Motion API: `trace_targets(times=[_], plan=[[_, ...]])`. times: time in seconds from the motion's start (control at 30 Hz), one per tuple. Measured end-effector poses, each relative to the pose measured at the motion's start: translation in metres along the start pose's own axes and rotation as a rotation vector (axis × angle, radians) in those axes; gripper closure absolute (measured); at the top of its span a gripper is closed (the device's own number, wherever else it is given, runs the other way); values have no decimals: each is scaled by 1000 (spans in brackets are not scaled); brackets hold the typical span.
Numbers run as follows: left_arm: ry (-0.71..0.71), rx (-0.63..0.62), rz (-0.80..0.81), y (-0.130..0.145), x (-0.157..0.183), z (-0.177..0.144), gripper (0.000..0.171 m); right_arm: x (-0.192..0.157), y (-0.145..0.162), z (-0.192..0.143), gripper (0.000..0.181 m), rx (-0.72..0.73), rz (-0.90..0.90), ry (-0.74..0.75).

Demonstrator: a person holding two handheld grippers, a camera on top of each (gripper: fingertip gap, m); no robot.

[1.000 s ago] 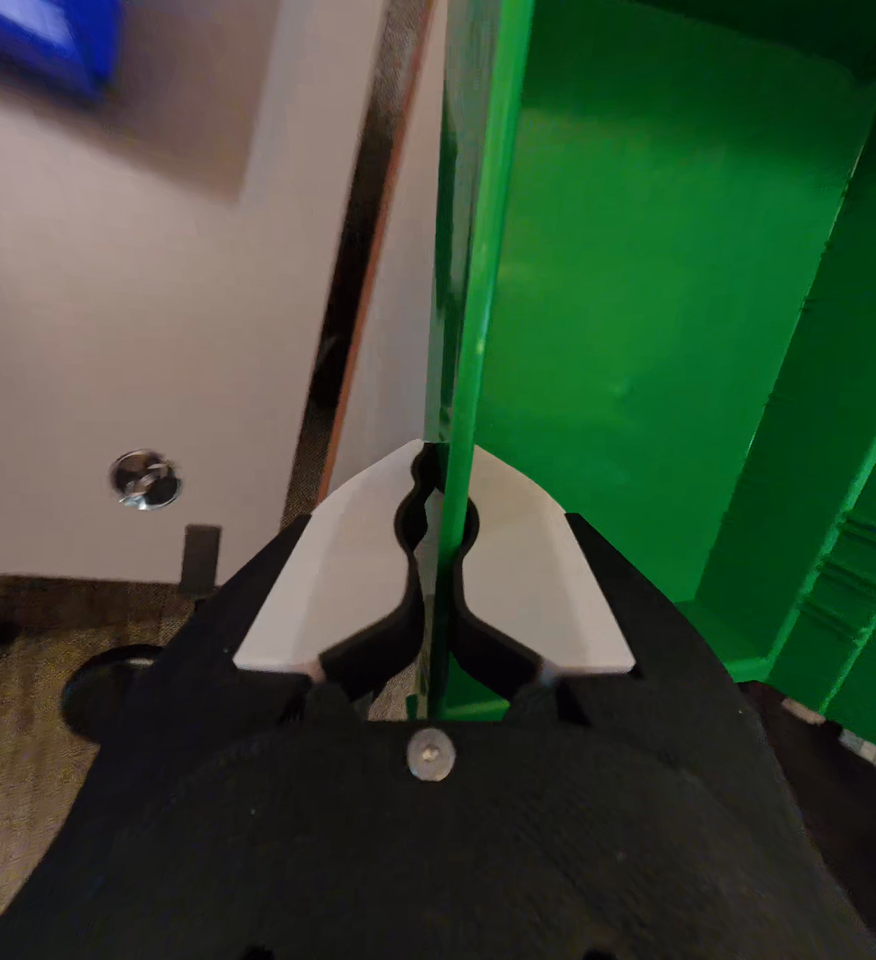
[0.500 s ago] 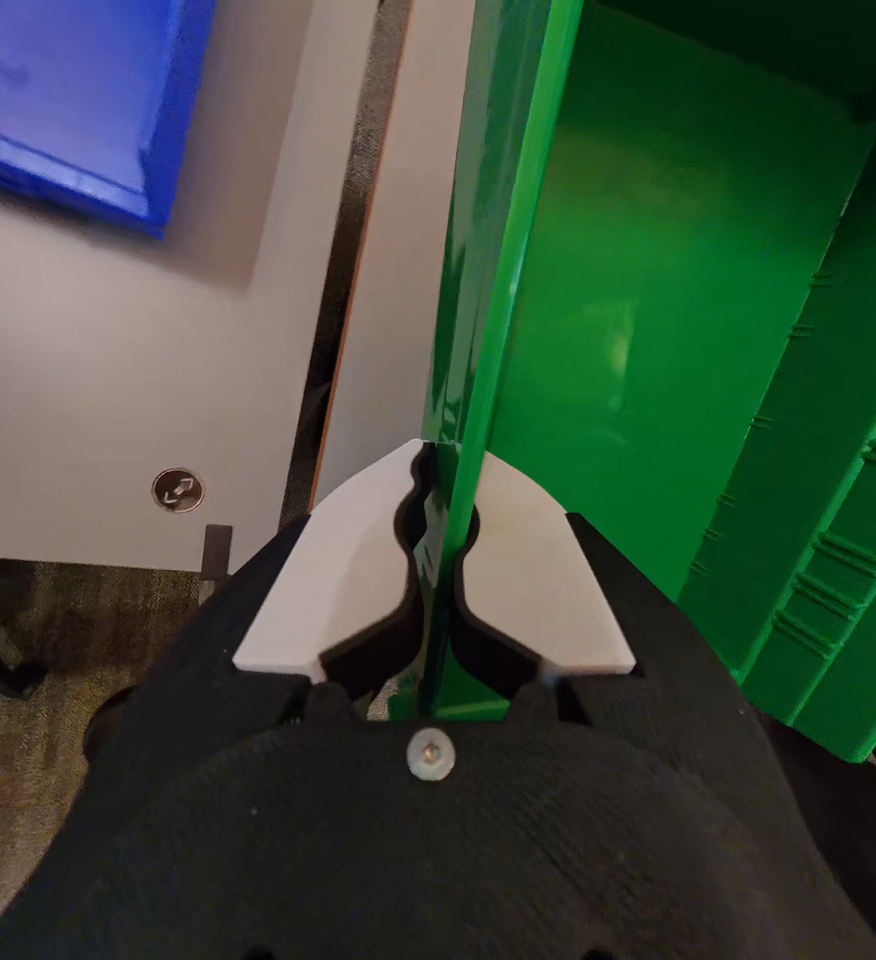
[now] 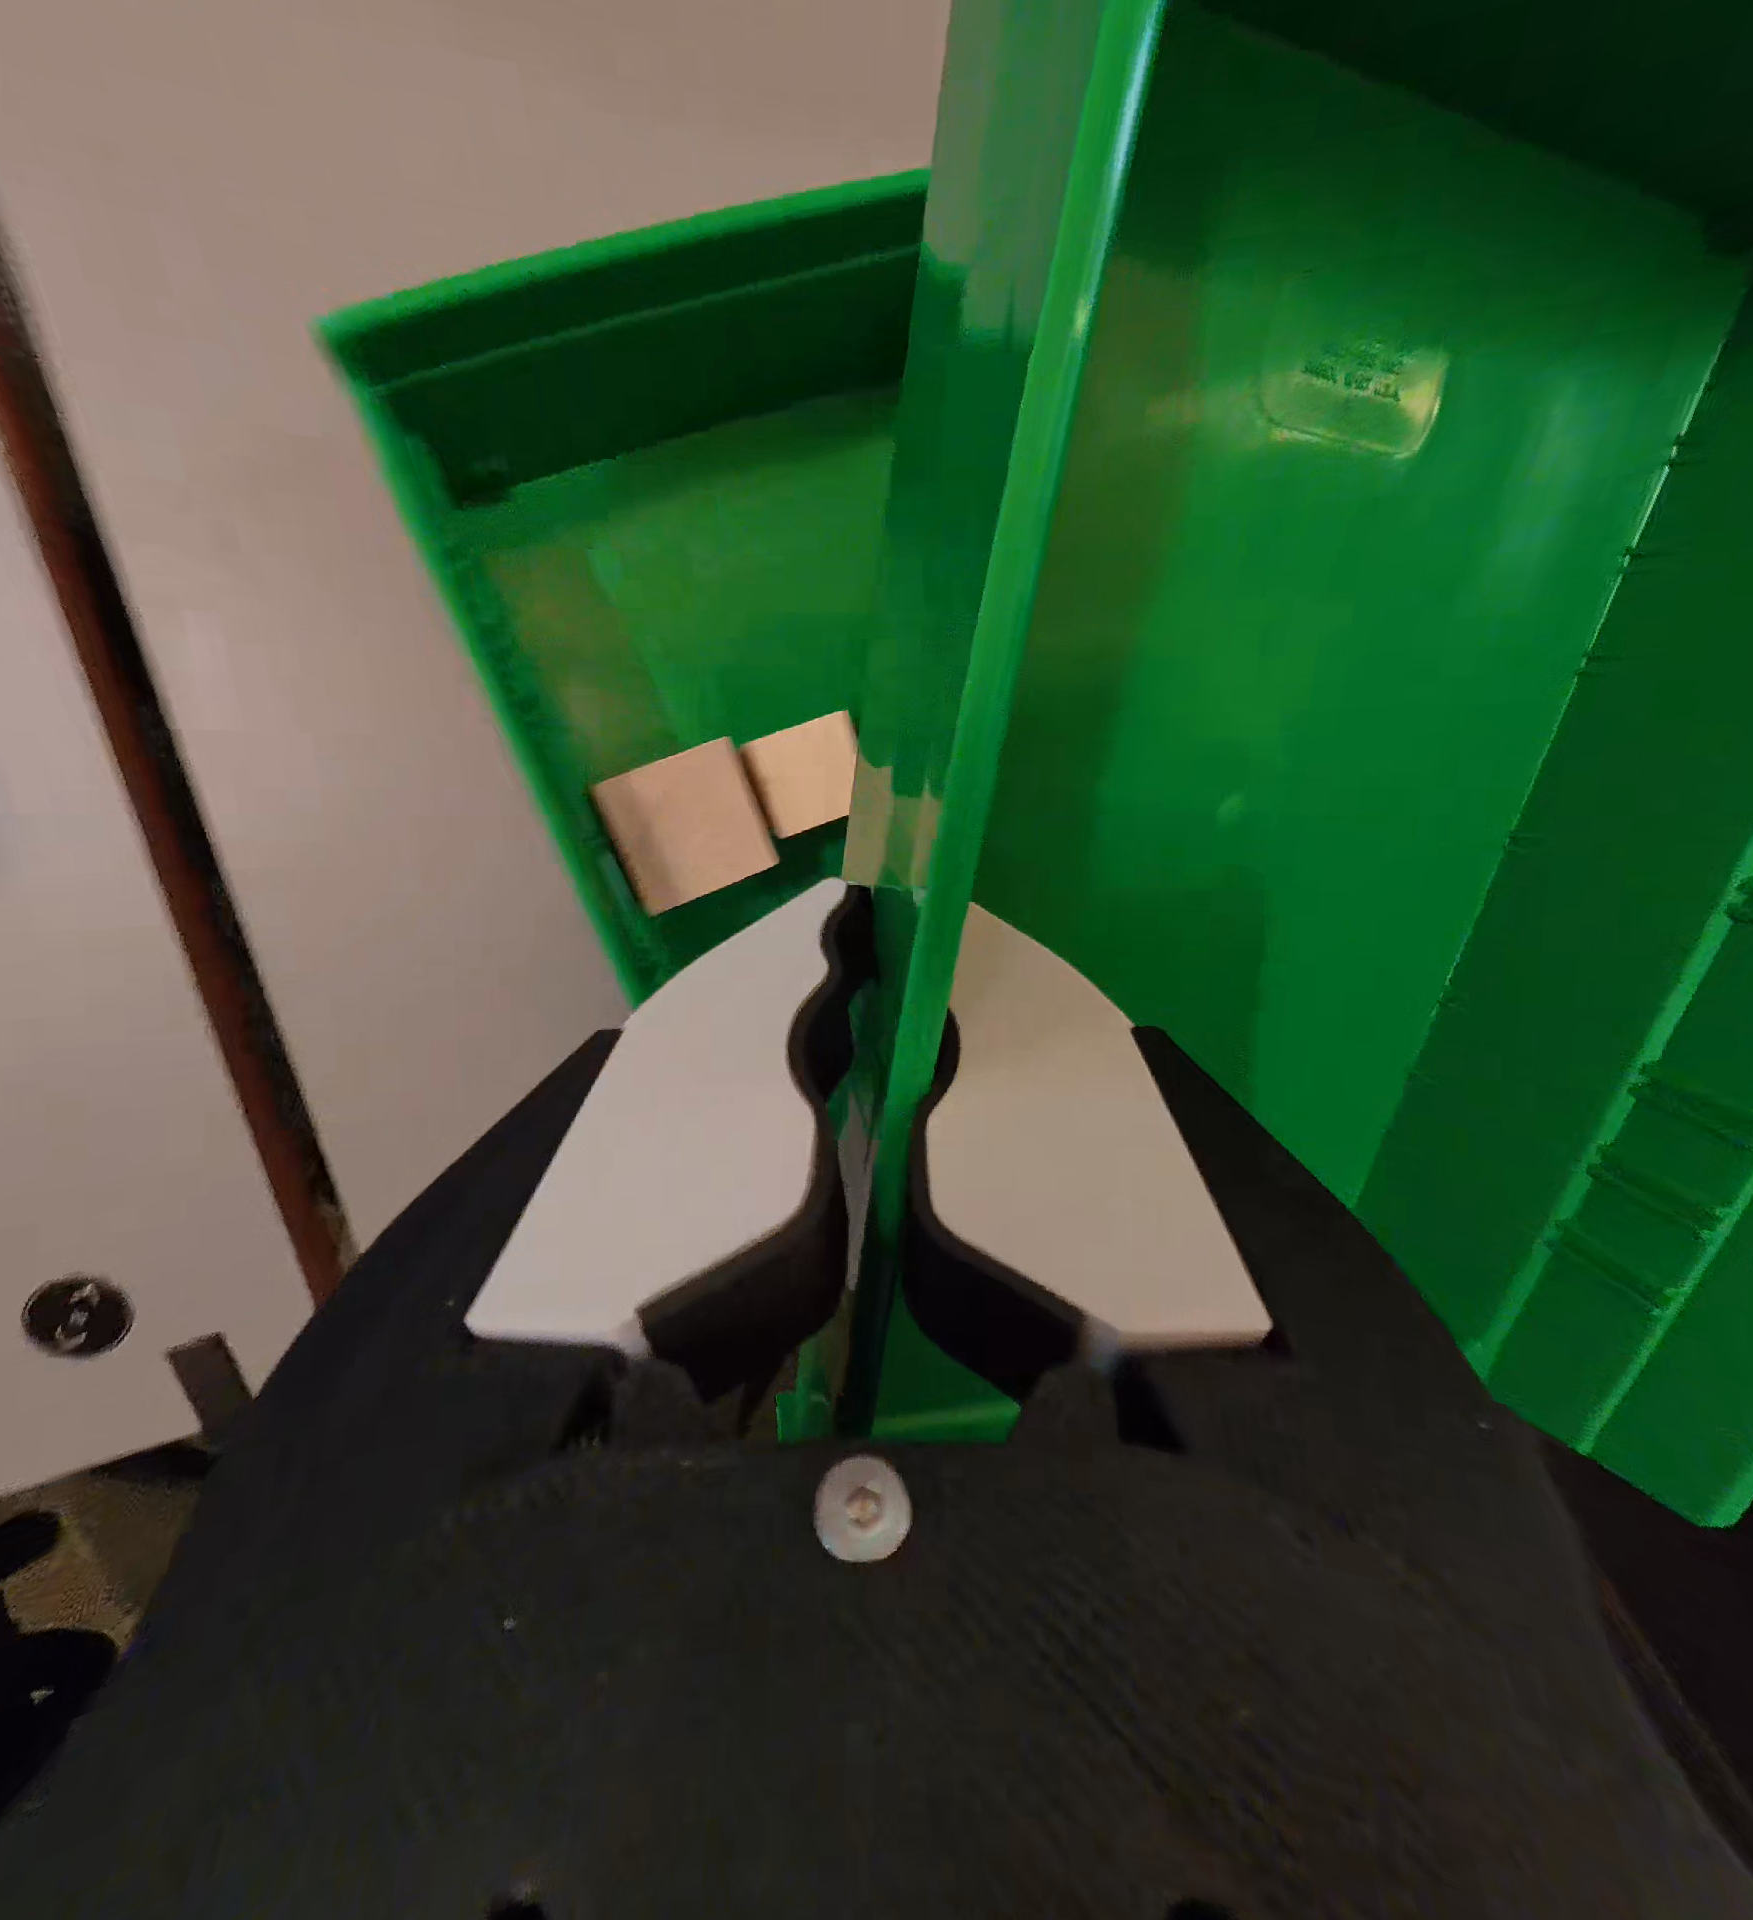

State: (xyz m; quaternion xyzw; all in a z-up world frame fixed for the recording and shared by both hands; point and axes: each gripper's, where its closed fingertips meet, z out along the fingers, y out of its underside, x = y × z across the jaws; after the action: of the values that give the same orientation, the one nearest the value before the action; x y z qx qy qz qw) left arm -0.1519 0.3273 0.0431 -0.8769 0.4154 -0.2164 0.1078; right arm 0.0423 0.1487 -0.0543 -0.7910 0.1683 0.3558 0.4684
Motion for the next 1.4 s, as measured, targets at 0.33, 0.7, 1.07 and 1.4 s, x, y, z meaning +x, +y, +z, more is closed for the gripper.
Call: trace_targets(times=[0.33, 0.7, 1.07, 1.4], plan=[[135, -176, 342, -52, 237, 150, 163, 103, 46, -270, 107, 365, -119, 356], [166, -211, 294, -29, 415, 317, 166, 94, 35, -387, 110, 617, -241, 561], [262, -133, 89, -19, 538, 386, 154, 37, 24, -399, 111, 672, -461, 588], [371, -16, 215, -27, 562, 354, 144, 59, 31, -393, 113, 599, -553, 717]])
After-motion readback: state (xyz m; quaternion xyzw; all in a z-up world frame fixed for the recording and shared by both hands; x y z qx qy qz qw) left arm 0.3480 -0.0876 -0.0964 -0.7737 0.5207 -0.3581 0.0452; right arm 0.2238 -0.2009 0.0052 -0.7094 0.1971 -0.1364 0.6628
